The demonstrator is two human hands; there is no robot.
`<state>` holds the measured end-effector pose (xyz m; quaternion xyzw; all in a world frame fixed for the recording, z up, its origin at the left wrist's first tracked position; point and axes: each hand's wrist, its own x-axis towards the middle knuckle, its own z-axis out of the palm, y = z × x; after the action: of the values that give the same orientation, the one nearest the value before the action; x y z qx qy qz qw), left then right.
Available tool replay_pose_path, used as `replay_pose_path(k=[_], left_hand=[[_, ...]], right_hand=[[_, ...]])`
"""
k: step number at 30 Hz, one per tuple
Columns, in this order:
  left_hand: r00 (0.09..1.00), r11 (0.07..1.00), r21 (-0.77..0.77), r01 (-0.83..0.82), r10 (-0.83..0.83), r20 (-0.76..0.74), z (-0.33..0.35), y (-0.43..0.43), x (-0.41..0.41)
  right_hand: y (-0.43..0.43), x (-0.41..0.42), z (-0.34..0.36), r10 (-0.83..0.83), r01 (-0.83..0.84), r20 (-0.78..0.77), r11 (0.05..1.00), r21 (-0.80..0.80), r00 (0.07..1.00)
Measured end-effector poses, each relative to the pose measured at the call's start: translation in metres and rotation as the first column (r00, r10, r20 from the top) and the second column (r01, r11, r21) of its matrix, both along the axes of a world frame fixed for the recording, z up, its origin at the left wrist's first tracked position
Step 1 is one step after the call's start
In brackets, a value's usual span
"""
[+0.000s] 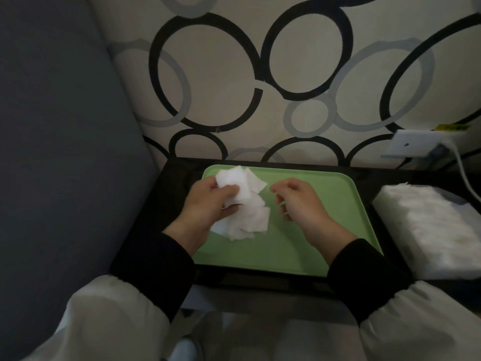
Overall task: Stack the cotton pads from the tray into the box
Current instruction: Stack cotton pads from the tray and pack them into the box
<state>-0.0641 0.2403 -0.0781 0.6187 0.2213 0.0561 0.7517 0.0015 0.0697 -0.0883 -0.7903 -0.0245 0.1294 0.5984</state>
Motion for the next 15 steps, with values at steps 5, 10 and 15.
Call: replay_pose_path(k=[5, 10, 15], left_hand=[[0.991, 0.99, 0.054, -0.128, 0.129, -0.019, -0.006, 0.022, -0.005], [0.994, 0.992, 0.069, -0.109, 0.11, -0.009, -0.007, 0.027, -0.006], [0.995, 0.992, 0.076, -0.104, 0.104, 0.007, -0.007, 0.03, -0.007]], right_hand=[[0.005, -0.003, -0.018, 0.261, -0.196, 0.099, 0.885, -0.423, 0.96], [0.016, -0.006, -0.022, 0.283, -0.156, 0.168, 0.834, -0.529, 0.944], [0.028, -0.006, -0.025, 0.256, -0.143, 0.203, 0.883, -0.448, 0.945]])
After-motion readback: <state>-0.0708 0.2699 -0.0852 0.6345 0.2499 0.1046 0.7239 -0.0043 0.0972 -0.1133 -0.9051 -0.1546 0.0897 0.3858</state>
